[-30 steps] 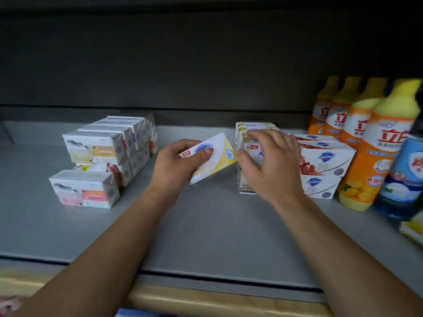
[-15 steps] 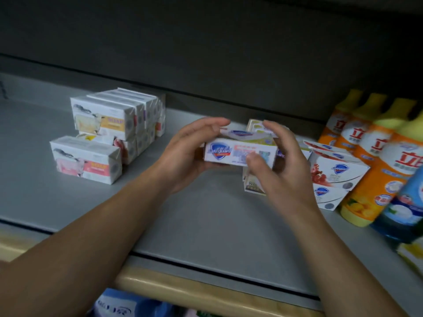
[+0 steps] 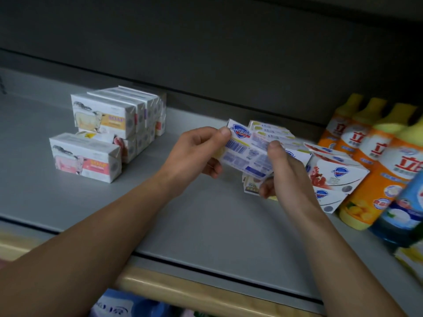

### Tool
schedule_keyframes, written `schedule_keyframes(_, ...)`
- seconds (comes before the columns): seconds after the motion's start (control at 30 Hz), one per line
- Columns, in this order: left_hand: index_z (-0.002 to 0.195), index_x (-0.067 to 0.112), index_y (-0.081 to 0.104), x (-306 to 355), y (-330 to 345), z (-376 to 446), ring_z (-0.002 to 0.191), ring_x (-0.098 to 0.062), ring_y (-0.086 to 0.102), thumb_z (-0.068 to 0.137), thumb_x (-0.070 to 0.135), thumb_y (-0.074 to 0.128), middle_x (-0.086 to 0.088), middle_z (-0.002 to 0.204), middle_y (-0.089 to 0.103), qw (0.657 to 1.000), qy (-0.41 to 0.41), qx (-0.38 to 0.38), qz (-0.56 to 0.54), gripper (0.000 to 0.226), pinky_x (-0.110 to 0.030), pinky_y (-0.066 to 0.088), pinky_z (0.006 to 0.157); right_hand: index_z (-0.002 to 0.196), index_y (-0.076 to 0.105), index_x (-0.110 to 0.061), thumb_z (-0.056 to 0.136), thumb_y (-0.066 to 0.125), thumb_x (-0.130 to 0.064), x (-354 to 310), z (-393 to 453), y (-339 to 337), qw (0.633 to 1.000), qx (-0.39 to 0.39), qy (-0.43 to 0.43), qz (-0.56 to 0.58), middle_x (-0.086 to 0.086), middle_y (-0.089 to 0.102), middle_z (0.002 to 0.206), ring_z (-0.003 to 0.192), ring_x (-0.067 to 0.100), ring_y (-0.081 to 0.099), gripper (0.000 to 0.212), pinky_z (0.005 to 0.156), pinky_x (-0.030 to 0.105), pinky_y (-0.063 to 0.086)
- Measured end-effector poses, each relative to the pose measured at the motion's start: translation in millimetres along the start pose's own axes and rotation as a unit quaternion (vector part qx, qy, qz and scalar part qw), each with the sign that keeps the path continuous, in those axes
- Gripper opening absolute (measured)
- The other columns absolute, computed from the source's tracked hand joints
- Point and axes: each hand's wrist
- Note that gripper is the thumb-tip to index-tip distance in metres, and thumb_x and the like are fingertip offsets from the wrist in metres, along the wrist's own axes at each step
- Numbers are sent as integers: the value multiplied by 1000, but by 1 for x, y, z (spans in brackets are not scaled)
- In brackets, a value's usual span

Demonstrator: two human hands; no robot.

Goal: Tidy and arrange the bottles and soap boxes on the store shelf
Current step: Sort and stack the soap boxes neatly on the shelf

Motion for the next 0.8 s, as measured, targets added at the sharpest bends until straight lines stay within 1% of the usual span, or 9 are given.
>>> schedule_keyframes(0.07,92,18,69,0,-1,1,53,-24,57,70,63,63,-12,83,70,999,-19,-2,-31,50,-31,51,52,86,63,-41,83,42,-70,0,-1,0,998,20,-42,41,-8,67,66,57,0,63,36,49,8,42)
schedule_keyframes(0.13,93,24,71,0,-3,1,53,-23,59,67,67,65,-15,81,71,997,-46,-14,-57,51,-30,51,52,97,61,-50,75,51,-66,-2,-1,-1,993,33,-82,84,-18,69,82,67,-1,65,30,55,10,46)
schedule_keyframes(0.23,91,21,74,2,-4,2,53,-23,62,66,68,64,-17,81,71,990,-69,-52,-107,54,-30,52,51,120,58,-47,80,66,-46,-1,-1,-4,980,39,-152,120,-26,64,107,89,0,68,40,67,19,55)
schedule_keyframes(0.3,85,23,77,2,-2,3,52,-21,63,67,69,61,-11,79,72,990,-70,-58,-113,51,-29,53,52,129,53,-45,83,73,-29,2,-1,-4,977,26,-188,98,-19,62,119,108,9,65,53,82,35,58)
schedule_keyframes(0.37,82,25,77,0,-1,3,51,-18,63,75,62,60,-4,73,70,991,-58,-37,-110,42,-27,53,51,133,50,-44,79,76,-18,5,0,-2,973,18,-219,71,-10,57,130,115,16,62,65,88,42,57)
schedule_keyframes(0.47,98,15,72,0,-1,2,52,-15,61,82,38,64,-7,78,70,994,-28,-20,-102,30,-25,53,50,133,48,-45,75,74,-19,5,1,1,967,14,-248,63,-9,54,133,115,15,61,69,86,37,58)
schedule_keyframes(0.5,106,10,68,0,-1,2,54,-15,61,81,32,65,-8,80,70,994,-20,-17,-102,33,-24,52,50,134,48,-45,76,74,-22,5,1,2,966,16,-247,71,-9,54,133,116,15,62,67,85,36,58)
schedule_keyframes(0.67,113,10,60,3,-1,0,69,-25,63,76,18,68,-13,91,73,994,19,-20,-106,38,-28,55,55,128,57,-38,85,71,-29,6,4,-1,969,51,-189,148,-18,65,118,98,8,70,45,68,28,61)
schedule_keyframes(0.8,114,26,67,2,-1,-1,77,-26,67,81,19,64,-11,103,72,991,39,-41,-118,34,-35,59,70,119,63,-34,85,70,-24,4,5,-7,968,86,-223,81,-23,67,110,103,5,66,36,82,31,59)
Point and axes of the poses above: each hand's wrist, its own z-axis towards the middle knuckle, its own y-axis out of the palm, x = y × z
